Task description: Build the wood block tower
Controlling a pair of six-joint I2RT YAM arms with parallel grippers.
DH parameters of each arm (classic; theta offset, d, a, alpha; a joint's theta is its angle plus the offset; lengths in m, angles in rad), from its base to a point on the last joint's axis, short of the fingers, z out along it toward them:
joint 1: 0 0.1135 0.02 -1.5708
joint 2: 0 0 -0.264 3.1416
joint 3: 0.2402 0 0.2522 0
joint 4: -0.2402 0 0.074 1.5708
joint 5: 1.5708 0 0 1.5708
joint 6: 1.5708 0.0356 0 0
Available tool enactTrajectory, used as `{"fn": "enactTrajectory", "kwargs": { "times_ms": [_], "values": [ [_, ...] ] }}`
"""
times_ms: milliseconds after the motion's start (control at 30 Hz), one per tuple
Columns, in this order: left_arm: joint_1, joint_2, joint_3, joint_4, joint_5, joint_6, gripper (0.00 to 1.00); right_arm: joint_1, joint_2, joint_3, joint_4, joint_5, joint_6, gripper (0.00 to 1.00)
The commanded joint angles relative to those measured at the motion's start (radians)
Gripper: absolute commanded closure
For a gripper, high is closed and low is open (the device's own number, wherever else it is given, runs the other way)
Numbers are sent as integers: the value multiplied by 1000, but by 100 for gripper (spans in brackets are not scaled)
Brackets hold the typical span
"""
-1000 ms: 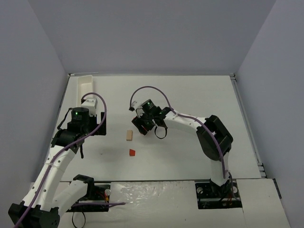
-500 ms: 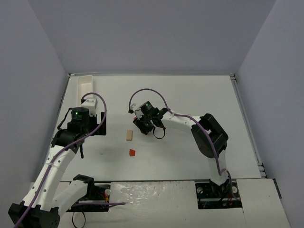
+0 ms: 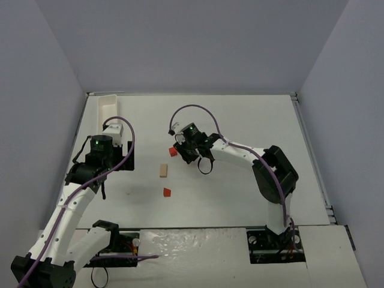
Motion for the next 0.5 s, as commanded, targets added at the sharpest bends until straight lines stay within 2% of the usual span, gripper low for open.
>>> {"fn": "enactTrajectory", "kwargs": {
  "times_ms": [0,200,467],
  "values": [
    [0,5,17,49,-5,6,5,-97,-223,-39,13,102,103,100],
    [2,15,17,49,-1,7,5,-305,-367,-160,-30,122,151,100],
    [0,22,17,47,1,7,5,-478,-414,-237,-55,53,174,100]
  ]
}}
